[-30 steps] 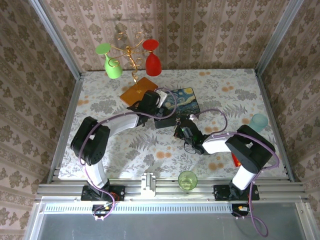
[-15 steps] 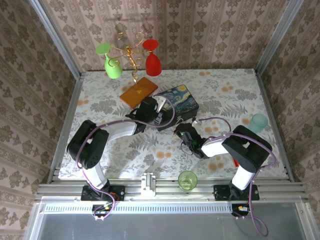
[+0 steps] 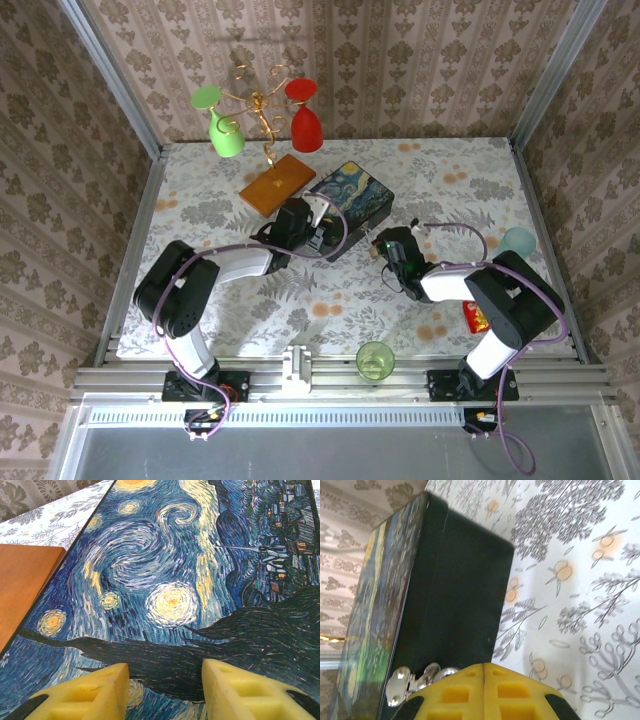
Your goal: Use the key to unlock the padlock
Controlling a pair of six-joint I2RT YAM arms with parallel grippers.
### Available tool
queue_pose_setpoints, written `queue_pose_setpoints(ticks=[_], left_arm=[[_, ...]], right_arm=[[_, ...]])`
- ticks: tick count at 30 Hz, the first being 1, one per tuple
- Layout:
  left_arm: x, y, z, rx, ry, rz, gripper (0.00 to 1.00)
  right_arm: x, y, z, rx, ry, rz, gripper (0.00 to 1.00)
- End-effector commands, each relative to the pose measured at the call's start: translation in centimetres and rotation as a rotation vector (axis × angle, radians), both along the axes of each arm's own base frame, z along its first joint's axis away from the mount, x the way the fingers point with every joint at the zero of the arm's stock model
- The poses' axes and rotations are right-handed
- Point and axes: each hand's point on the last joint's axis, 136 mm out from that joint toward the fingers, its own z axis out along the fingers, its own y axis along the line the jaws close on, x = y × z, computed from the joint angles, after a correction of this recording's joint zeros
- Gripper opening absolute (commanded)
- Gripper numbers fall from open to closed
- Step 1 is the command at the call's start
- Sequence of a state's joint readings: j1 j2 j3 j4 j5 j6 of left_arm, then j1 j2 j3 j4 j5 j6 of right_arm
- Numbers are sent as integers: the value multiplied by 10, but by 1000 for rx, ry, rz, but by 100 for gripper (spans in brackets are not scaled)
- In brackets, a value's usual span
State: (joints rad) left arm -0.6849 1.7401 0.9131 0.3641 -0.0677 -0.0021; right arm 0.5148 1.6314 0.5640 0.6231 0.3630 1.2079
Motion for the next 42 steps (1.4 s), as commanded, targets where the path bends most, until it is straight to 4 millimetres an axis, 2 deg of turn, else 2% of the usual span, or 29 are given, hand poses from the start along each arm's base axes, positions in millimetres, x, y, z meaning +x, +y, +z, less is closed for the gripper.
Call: queue_pose_setpoints(ticks=[1, 3, 6, 8, 12, 16, 19, 22, 27, 32, 35, 39, 42], left_arm=[[-34, 47, -87, 243, 222, 16, 42], [-34, 48, -87, 233, 226, 17, 42], [-34, 48, -84, 214, 232, 18, 42], [-34, 47, -80, 208, 236, 20, 42], [-33, 42, -70, 190, 244, 10, 43], [-32, 41, -63, 185, 239, 15, 44], [-32, 41, -58, 177, 235, 17, 45], [-32, 40, -54, 170, 232, 17, 46], [-32, 38, -53, 158, 240, 16, 46], [-32, 38, -57, 155, 250, 19, 47], [-33, 38, -57, 148, 255, 22, 47], [-34, 37, -57, 140, 260, 19, 48], [-33, 35, -59, 139, 265, 18, 48]], right_arm=[[7, -5, 1, -27, -7, -15, 0], [9, -5, 1, -43, -14, -9, 0], [18, 7, -1, -48, -4, 86, 0], [21, 11, -2, -120, 22, 190, 0], [13, 7, -21, -207, 156, 389, 20], [-11, -6, -35, -236, 229, 467, 41], [-21, 0, -49, -221, 299, 582, 42], [-24, 6, -55, -217, 297, 657, 40], [-23, 5, -49, -266, 244, 694, 44], [-21, 13, -58, -306, 221, 759, 44], [-22, 23, -50, -283, 141, 786, 44], [-22, 23, -39, -275, 83, 773, 45], [-22, 29, -42, -284, 99, 800, 46]])
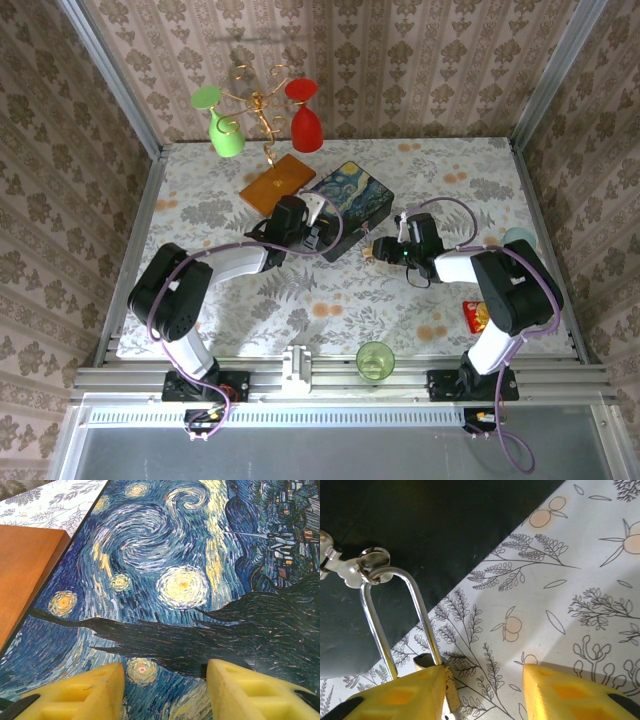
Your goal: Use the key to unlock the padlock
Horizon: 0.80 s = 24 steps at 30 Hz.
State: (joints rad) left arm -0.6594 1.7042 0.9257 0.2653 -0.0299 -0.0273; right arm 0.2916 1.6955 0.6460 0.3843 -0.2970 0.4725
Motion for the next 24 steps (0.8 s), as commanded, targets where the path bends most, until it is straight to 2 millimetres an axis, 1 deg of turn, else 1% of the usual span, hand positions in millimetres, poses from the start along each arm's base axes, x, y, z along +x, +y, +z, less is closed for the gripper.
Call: queue_pose_setpoints(ticks=[1, 3, 5, 7, 9, 11, 16, 19, 21, 23, 24], left_arm=[[-29, 25, -60, 139, 203, 6, 48], [-29, 24, -60, 136, 205, 5, 48], [-30, 24, -59, 135, 207, 5, 48], [-31, 24, -59, 136, 209, 4, 48], [-30, 25, -59, 134, 208, 6, 48], [-30, 25, -58, 132, 208, 6, 48], [-31, 25, -59, 135, 211, 6, 49], [-31, 25, -60, 135, 216, 8, 49], [-32, 25, -62, 137, 220, 8, 49], [-32, 25, -63, 136, 221, 11, 49], [-32, 26, -64, 136, 225, 14, 49]], right_arm=[[-6, 18, 0, 12, -9, 80, 46], [-7, 23, 4, 41, -32, 87, 46], [-5, 23, 7, 81, -44, 66, 46], [-5, 27, 7, 100, -40, 77, 46], [-6, 35, 4, 88, -37, 107, 44], [-6, 36, -1, 53, -32, 106, 43], [-3, 32, -11, 23, -28, 74, 40], [-4, 40, -14, 49, -37, 85, 41], [-8, 44, -20, -14, -45, 84, 41], [-11, 44, -29, -120, -64, 58, 40], [-12, 45, -31, -145, -71, 52, 39]])
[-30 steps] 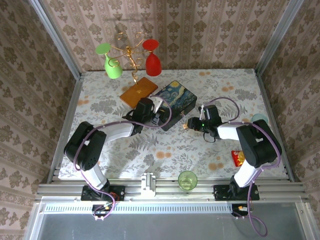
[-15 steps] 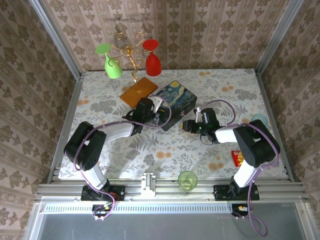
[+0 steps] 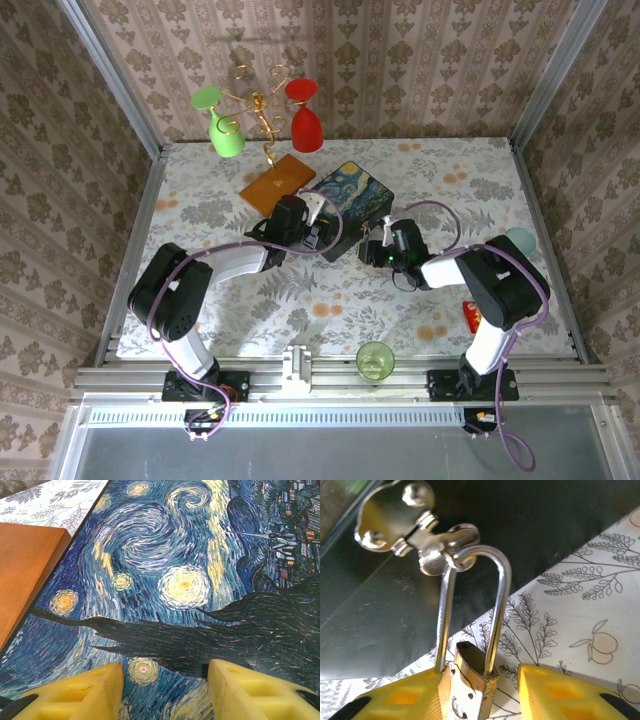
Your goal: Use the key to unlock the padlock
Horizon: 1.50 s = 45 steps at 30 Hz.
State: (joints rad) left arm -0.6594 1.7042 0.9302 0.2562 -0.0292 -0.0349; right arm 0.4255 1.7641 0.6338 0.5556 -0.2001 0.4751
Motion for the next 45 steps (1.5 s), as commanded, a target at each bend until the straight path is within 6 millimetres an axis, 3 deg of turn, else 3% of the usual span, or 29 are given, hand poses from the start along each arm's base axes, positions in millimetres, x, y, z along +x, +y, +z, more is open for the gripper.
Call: queue_pose_setpoints(ticks=[1, 7, 14, 21, 23, 26, 29, 33, 37, 41, 45], left_arm=[[-32, 25, -64, 137, 218, 8, 49], [-28, 30, -69, 157, 236, 52, 49], [-22, 38, -80, 199, 250, 111, 49], [-22, 31, -81, 200, 257, 86, 47], [-24, 26, -80, 203, 247, 73, 47], [-28, 23, -81, 215, 242, 53, 46], [-29, 25, -86, 229, 244, 51, 46], [-31, 26, -87, 230, 242, 45, 46], [-32, 25, -88, 230, 245, 35, 45], [-42, 17, -88, 199, 257, -17, 40], [-60, 5, -77, 183, 233, -76, 40]], right_arm=[[-12, 3, -31, -138, 25, -25, 37], [-21, -29, -27, -304, -30, -189, 15], [-28, -55, -2, -420, -94, -288, 8], [-32, -72, 6, -529, -133, -399, 6], [-29, -71, 5, -499, -144, -440, 0], [-20, -52, 9, -468, -179, -479, 0], [-15, -30, 31, -657, -282, -509, 0], [-11, -29, 25, -800, -253, -530, 0], [-20, -44, 22, -711, -232, -559, 0], [-12, -52, 20, -529, -204, -620, 0], [-5, -21, 10, -258, -115, -649, 0]])
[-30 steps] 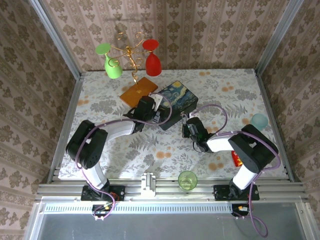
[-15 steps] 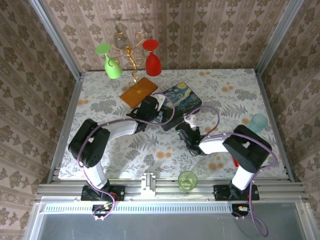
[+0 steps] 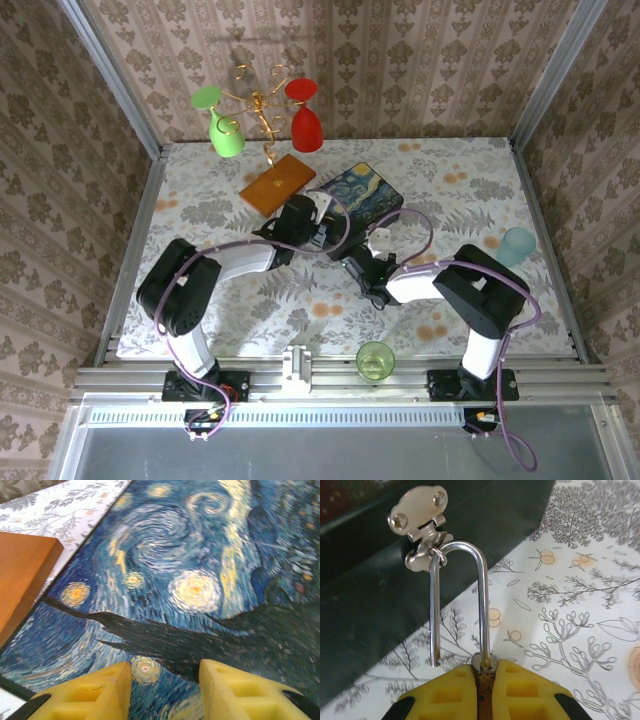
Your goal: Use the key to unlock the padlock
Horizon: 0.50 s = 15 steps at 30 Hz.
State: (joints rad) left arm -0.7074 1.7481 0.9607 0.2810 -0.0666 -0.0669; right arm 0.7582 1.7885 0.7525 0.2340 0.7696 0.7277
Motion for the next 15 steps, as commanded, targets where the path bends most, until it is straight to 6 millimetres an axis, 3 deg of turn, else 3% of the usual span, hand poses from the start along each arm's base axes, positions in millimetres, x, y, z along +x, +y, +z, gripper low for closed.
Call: queue_pose_setpoints(ticks=[1, 5, 10, 15], left_arm=[[-63, 23, -73, 197, 241, -93, 40], [-78, 22, -76, 218, 247, -121, 42], [-86, 34, -94, 265, 269, -128, 42], [-87, 42, -95, 275, 277, -121, 42]], right_arm=[[7, 18, 1, 246, -47, -105, 0], [8, 25, 0, 326, -60, -192, 0], [29, 27, -14, 460, -56, -218, 0], [39, 0, 2, 386, -88, -225, 0]])
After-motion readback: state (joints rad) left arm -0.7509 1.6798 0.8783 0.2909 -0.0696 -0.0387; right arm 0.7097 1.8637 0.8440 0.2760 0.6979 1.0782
